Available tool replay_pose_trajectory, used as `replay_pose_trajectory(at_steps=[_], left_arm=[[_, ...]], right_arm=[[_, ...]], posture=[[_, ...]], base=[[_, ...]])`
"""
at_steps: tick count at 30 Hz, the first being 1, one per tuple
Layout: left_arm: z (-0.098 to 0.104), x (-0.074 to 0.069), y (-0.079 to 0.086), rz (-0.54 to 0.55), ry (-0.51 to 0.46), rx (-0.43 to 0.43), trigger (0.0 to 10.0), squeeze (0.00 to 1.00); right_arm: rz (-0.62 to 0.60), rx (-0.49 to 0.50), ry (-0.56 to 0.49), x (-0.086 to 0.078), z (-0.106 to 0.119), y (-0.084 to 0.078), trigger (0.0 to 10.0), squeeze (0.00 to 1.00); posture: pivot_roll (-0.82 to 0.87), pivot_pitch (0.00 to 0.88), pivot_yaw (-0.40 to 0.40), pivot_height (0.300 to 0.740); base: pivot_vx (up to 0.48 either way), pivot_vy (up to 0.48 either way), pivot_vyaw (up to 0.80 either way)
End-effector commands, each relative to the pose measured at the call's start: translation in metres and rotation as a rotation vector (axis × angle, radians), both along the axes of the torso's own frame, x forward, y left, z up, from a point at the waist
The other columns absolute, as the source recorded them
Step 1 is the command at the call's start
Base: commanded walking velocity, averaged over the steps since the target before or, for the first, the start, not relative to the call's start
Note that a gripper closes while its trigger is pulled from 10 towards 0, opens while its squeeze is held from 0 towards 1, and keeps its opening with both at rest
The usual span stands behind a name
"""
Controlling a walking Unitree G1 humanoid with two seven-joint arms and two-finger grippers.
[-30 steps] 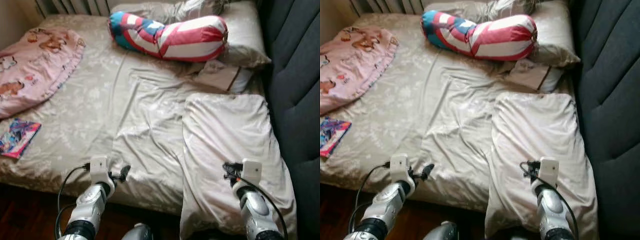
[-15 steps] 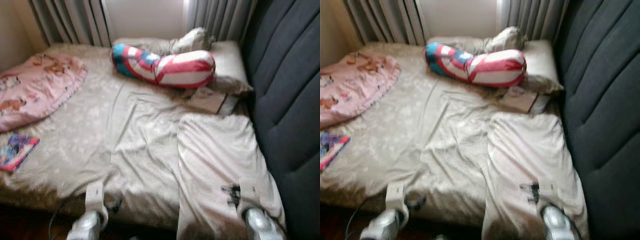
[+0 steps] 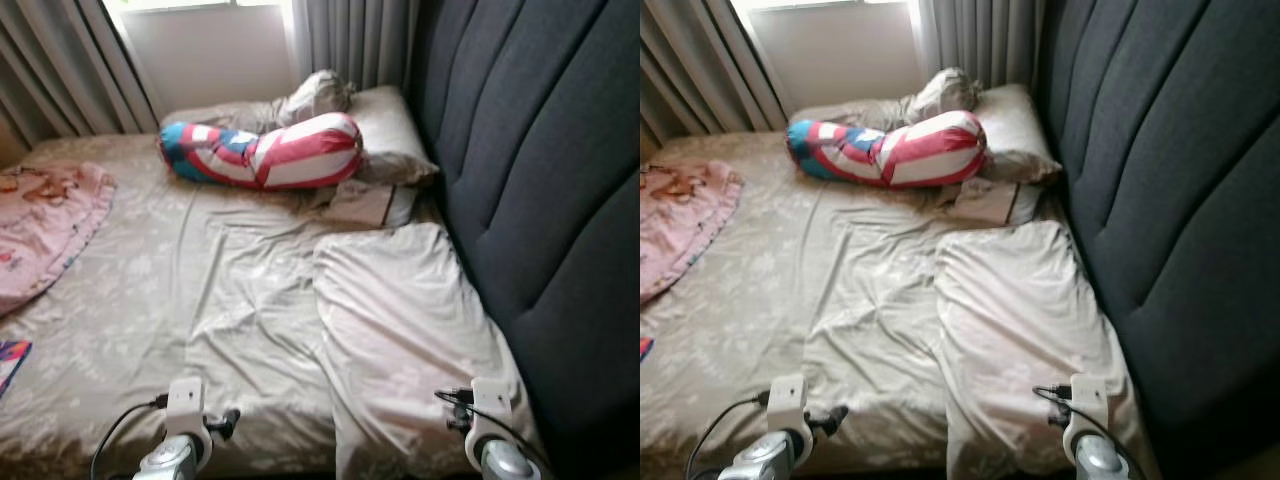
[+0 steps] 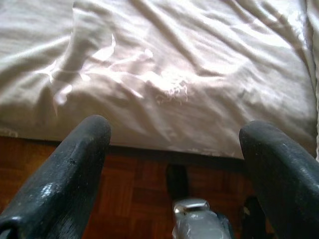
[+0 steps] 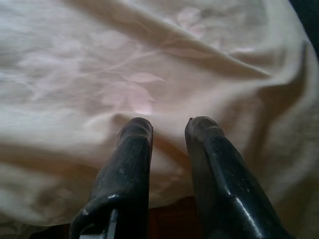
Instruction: Clean up the room
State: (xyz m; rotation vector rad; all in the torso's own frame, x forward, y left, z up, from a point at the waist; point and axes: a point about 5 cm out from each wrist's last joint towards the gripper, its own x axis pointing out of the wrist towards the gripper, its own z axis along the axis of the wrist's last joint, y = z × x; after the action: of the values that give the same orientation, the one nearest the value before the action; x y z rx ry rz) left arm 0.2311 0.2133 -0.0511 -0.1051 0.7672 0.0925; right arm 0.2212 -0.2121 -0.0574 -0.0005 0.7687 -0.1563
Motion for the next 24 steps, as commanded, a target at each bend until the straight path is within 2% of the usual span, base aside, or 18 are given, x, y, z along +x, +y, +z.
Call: replay_pose_trajectory(at_steps=[1, 7, 11, 16, 24], left_arm=[[-0.002, -0.004, 0.006, 0.004, 0.024, 0.014, 10.0, 0.00], [-0.006, -0.008, 0.000, -0.035, 0.060, 0.022, 10.0, 0.00], [-0.012, -0.016, -0.003, -0.067, 0.107, 0.040, 10.0, 0.00], [-0.014, -0.018, -0.004, -0.067, 0.117, 0.041, 10.0, 0.00], [-0.014, -0.018, -0.006, -0.052, 0.119, 0.037, 10.0, 0.00]], right_arm=[[-0.010, 0.008, 0.015, -0.003, -0.003, 0.002, 10.0, 0.00], [-0.020, 0.031, 0.038, -0.009, -0.007, 0.005, 10.0, 0.00], [0.007, 0.069, 0.051, -0.013, -0.011, 0.015, 10.0, 0.00], [0.023, 0.076, 0.076, -0.020, -0.016, 0.023, 10.0, 0.00], [0.051, 0.077, 0.112, -0.028, -0.021, 0.030, 10.0, 0.00]], posture=[[-0.12, 0.000, 0.050, 0.740], [-0.13, 0.000, 0.053, 0.740], [-0.13, 0.000, 0.051, 0.740], [-0.13, 0.000, 0.050, 0.740], [-0.12, 0.002, 0.042, 0.740]], base=[[0.000, 0.000, 0.00], [0.000, 0.207, 0.00], [0.000, 0.249, 0.00], [0.000, 0.258, 0.00], [0.000, -0.014, 0.00]])
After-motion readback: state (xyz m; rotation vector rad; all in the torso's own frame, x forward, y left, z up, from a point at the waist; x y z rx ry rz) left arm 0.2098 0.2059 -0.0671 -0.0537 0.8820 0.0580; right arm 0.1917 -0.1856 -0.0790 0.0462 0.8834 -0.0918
